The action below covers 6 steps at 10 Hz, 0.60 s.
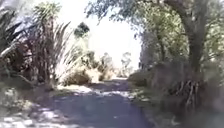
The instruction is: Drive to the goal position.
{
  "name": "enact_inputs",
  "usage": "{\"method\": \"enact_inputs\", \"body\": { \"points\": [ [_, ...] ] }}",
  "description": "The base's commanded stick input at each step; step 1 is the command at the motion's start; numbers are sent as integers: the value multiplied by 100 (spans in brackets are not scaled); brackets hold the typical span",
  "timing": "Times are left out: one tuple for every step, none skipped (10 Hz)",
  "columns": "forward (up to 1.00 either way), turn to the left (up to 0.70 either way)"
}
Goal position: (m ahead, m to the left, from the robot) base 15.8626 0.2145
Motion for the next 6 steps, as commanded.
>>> {"method": "enact_inputs", "body": {
  "points": [
    [100,0],
    [100,0],
    [100,0],
    [100,0],
    [100,0],
    [100,0]
  ]
}}
